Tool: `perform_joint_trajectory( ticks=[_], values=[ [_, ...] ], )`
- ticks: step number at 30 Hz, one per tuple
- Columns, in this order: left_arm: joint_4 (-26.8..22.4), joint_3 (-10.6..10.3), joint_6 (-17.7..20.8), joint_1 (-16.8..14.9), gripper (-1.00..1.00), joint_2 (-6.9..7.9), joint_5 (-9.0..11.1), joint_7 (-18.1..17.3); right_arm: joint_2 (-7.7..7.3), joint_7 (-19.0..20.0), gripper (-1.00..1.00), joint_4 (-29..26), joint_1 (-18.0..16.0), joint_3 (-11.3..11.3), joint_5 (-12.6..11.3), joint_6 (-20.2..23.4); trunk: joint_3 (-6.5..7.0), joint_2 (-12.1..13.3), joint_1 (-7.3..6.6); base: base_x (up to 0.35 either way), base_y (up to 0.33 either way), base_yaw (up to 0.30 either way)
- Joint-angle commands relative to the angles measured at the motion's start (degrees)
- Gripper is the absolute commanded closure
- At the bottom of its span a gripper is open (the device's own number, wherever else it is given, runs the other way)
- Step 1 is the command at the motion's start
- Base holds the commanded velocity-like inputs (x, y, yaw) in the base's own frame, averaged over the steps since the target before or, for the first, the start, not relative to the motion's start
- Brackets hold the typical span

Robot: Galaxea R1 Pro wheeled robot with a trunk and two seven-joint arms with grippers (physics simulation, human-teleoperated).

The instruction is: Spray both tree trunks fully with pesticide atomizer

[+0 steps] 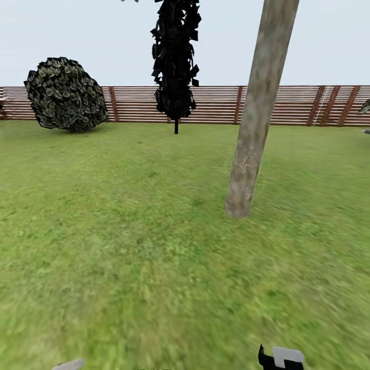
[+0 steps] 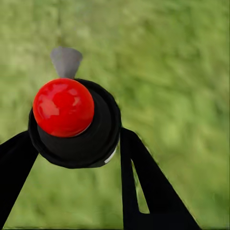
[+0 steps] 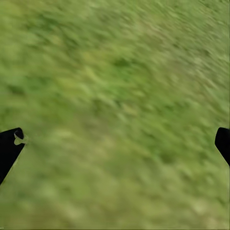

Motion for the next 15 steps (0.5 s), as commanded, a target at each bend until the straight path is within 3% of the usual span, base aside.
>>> perform_joint_trajectory(
  ticks=[1, 15],
  values=[
    [0.05, 0.31, -0.17, -0.05, 1.0, 0.0, -0.13, 0.01, -0.01, -0.29, -1.0, 0.05, -0.03, -0.38, 0.61, -0.13, -0.07, -0.02, -0.01, -0.002, -0.002, 0.283],
    [0.05, 0.31, -0.17, -0.05, 1.0, 0.03, -0.11, 0.01, -0.01, -0.29, -1.0, 0.04, -0.03, -0.4, 0.61, -0.13, -0.37, -0.02, -0.01, 0.0, 0.0, 0.283]
  ],
)
